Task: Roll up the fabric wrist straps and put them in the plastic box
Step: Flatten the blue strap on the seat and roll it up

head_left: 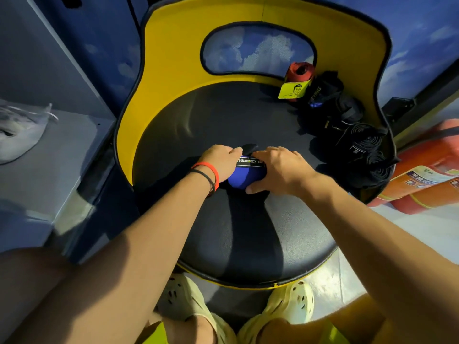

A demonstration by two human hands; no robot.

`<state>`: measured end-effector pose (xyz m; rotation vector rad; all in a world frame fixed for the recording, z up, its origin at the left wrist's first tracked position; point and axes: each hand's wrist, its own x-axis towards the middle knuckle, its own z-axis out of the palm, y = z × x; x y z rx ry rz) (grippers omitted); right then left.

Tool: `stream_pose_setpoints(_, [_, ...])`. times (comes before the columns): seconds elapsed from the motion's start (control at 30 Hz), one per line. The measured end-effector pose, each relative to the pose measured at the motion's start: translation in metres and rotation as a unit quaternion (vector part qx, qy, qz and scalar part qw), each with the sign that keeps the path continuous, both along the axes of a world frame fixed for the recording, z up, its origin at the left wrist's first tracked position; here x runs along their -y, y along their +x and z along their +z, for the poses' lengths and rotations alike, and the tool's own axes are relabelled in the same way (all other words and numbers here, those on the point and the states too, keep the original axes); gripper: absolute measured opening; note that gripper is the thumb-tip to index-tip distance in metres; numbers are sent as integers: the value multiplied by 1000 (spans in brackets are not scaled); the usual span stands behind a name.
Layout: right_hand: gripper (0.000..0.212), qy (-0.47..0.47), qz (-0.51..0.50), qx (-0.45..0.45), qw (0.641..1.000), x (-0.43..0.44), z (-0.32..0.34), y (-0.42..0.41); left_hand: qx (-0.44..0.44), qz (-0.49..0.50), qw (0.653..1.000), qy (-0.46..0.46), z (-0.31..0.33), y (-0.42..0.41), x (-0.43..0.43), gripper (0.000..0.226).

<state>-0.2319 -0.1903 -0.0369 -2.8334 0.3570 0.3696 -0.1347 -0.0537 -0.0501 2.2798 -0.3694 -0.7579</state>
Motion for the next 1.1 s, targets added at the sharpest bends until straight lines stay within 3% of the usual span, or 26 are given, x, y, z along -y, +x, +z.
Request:
stream_pose_setpoints(0.07, [64,23,-2,-41,999,6,8,11,-28,-2,998,-51,2,-6,-6,33])
stream_pose_setpoints(0.13, [57,55,-3,-76,996,10,14,19,-49,3,993,-104,3,-15,-16,42])
stream_pose_setpoints(0.27, [50,98,19,-166,981,10,28,21,-25,-23,995,-91,3,-28,-35,58])
stream_pose_setpoints(0.43, [52,174,26,-271,946,-5,36,-3,-107,-11,988,-112,-1,-63,-63,53])
stream_pose_setpoints(0.53, [57,144,39,-207,967,-9,31,-16,-81,11,992,-99,-4,-71,-63,48])
stream_pose_setpoints(0.63, [48,130,9,-37,991,-10,22,-33,-80,36,993,-73,-5,-64,-50,31])
stream_pose_setpoints(0.73, [32,54,39,126,990,-22,11,-52,-13,57,997,-52,-13,-51,-39,36])
stream_pose_setpoints(1.0, [78,-171,62,139,973,-59,-16,-62,57,94,994,-9,-21,-41,-28,38])
stream_pose_setpoints(1.1, [84,-176,58,129,974,-62,-19,-57,53,100,994,-6,-22,-35,-23,45])
